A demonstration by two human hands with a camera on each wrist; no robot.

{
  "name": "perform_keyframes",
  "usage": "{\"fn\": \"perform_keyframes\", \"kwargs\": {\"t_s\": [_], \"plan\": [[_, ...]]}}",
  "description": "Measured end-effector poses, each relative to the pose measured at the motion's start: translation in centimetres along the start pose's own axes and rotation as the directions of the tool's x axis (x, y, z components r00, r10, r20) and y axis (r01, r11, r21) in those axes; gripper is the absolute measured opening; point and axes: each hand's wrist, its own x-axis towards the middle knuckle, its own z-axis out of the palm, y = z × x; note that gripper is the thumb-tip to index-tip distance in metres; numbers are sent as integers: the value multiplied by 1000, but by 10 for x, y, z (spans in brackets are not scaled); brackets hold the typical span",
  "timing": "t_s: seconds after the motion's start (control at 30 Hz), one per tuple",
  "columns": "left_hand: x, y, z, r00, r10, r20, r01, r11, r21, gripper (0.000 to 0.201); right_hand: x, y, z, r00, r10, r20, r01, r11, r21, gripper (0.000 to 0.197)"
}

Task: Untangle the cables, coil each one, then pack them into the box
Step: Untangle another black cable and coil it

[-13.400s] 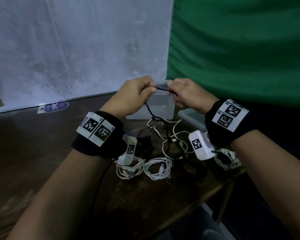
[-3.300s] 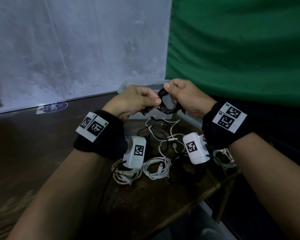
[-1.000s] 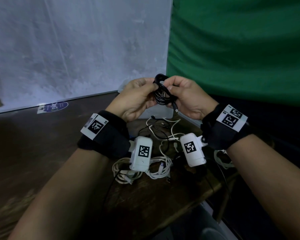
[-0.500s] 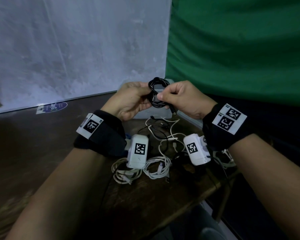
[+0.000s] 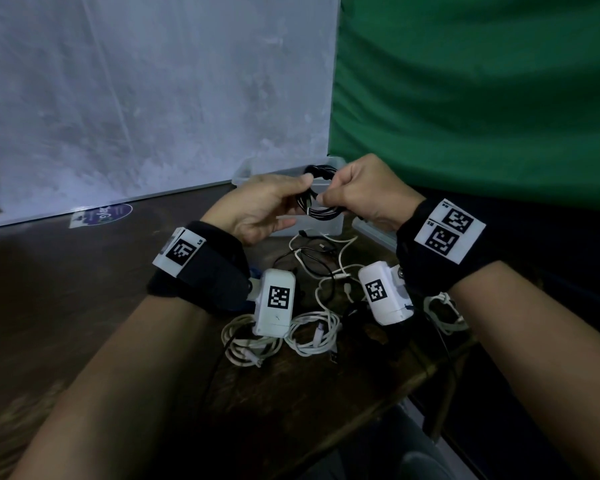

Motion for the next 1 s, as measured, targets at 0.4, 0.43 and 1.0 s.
{"fn": "perform_keyframes", "kwargs": {"t_s": [0.4,0.43,1.0], "plan": [[7,-4,5,972,155,-179,-134,983,126,15,-2,5,7,996,-14,88,22,995,-100,30],[6,-3,6,970,159,-183,-136,982,132,12,-4,6,7,996,2,95,4,998,-64,31],[18,-13,0,900,359,-246,-256,894,368,24,-4,-1,11,980,109,165,-175,868,465,32]]}}
